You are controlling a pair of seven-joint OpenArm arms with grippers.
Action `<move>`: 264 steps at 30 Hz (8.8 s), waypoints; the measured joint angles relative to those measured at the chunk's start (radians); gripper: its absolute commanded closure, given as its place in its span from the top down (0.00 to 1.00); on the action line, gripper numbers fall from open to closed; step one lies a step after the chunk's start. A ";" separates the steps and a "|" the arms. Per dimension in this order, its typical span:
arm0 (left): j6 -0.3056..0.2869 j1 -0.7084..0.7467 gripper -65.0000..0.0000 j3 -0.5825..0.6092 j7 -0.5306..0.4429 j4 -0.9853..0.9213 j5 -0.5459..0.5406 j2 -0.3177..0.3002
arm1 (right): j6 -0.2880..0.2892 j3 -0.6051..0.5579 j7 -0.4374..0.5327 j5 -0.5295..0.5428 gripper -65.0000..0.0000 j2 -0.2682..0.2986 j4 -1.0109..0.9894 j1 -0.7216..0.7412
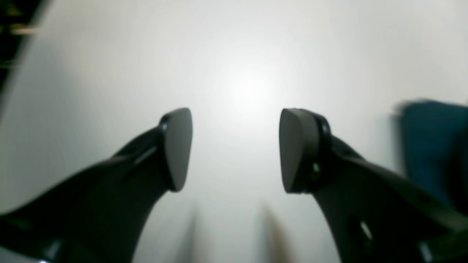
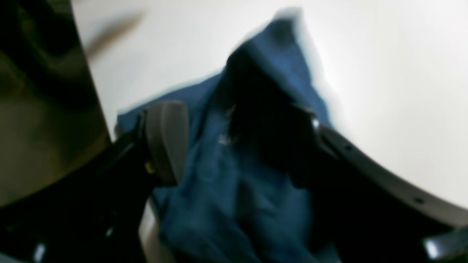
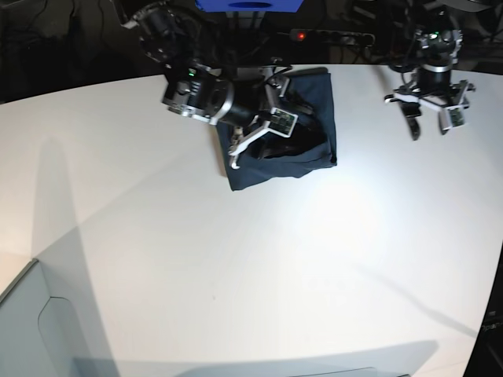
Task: Fold the T-shirt properly
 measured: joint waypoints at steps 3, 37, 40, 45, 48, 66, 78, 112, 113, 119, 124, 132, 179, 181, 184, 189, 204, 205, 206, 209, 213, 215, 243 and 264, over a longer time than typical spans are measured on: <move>0.000 0.000 0.56 -0.058 0.001 0.000 -0.002 0.002 | -0.002 0.103 -0.005 -0.007 0.61 0.002 0.078 -0.033; -0.004 -0.014 0.56 -0.098 0.001 0.003 -0.002 0.002 | -0.003 0.021 -0.006 -0.005 0.61 -0.012 0.007 -0.175; -0.004 -0.011 0.56 -0.093 0.002 0.009 -0.002 0.009 | -0.003 0.040 -0.013 -0.010 0.61 -0.010 0.011 -0.182; -0.004 0.088 0.56 0.010 -0.007 0.108 -0.029 0.094 | -0.003 0.139 -0.007 -0.008 0.61 -0.013 0.032 -0.183; 0.003 0.166 0.56 0.092 -0.001 0.132 -0.100 0.120 | -0.003 0.194 -0.006 -0.006 0.61 -0.014 0.042 -0.181; 0.018 0.282 0.56 0.467 -0.002 0.003 -0.207 0.121 | -0.003 0.300 -0.006 -0.004 0.61 -0.019 0.048 -0.167; 0.015 0.230 0.43 0.559 -0.011 -0.065 -0.214 0.088 | -0.003 0.303 -0.006 -0.004 0.61 -0.020 0.046 -0.170; 0.016 0.291 0.37 0.478 -0.006 0.017 -0.215 -0.001 | -0.003 0.303 -0.010 -0.004 0.61 -0.018 0.005 -0.167; 0.016 0.291 0.40 0.479 -0.006 0.017 -0.215 0.000 | -0.003 0.303 -0.010 -0.003 0.61 -0.018 0.005 -0.167; 0.015 0.291 0.38 0.478 -0.006 0.018 -0.214 -0.001 | -0.003 0.303 -0.010 -0.004 0.61 -0.018 0.005 -0.167; 0.016 0.285 0.28 0.434 -0.010 -0.005 -0.218 0.003 | -0.003 0.303 -0.010 -0.003 0.61 -0.018 0.005 -0.168; 0.015 0.252 0.23 0.445 -0.007 -0.064 -0.218 0.002 | -0.003 0.303 -0.010 -0.004 0.61 -0.018 0.005 -0.168; 0.012 0.262 0.00 0.391 -0.006 0.004 -0.222 0.002 | -0.003 0.303 -0.014 -0.004 0.61 -0.018 0.004 -0.168; 0.013 0.257 0.00 0.386 -0.007 0.004 -0.218 0.002 | -0.003 0.303 -0.014 -0.004 0.61 -0.018 0.004 -0.167; 0.012 0.256 0.00 0.393 -0.011 -0.007 -0.219 0.002 | -0.003 0.303 -0.014 -0.003 0.61 -0.018 0.004 -0.168; 0.012 0.234 0.02 0.394 -0.003 -0.052 -0.218 0.002 | -0.003 0.303 -0.014 -0.003 0.61 -0.018 0.005 -0.168; 0.012 0.261 0.39 0.323 0.129 0.093 -0.222 0.009 | -0.003 0.303 -0.010 -0.003 0.61 -0.018 0.005 -0.170; 0.012 0.257 0.39 0.317 0.130 0.093 -0.222 0.009 | -0.003 0.303 -0.010 -0.003 0.61 -0.018 0.005 -0.170; 0.012 0.251 0.39 0.314 0.134 0.093 -0.222 0.009 | -0.003 0.303 -0.011 -0.004 0.61 -0.018 0.005 -0.171; 0.011 0.198 0.40 0.320 0.131 0.069 -0.218 0.008 | -0.003 0.303 -0.011 -0.003 0.61 -0.018 0.005 -0.170; 0.011 0.131 0.40 0.324 0.136 0.031 -0.245 0.045 | -0.003 0.303 -0.014 -0.003 0.61 -0.016 0.005 -0.173; 0.008 0.111 0.40 0.328 0.136 0.007 -0.272 0.055 | -0.003 0.303 -0.014 -0.003 0.61 -0.016 0.005 -0.174; -0.002 0.016 0.27 0.374 0.129 -0.187 -0.359 0.049 | -0.003 0.310 -0.014 -0.007 0.60 0.004 0.005 -0.180; -0.011 -0.546 0.00 0.911 0.235 -0.497 -0.375 -0.216 | -0.003 0.706 -0.012 -0.003 0.60 -0.017 0.147 -0.264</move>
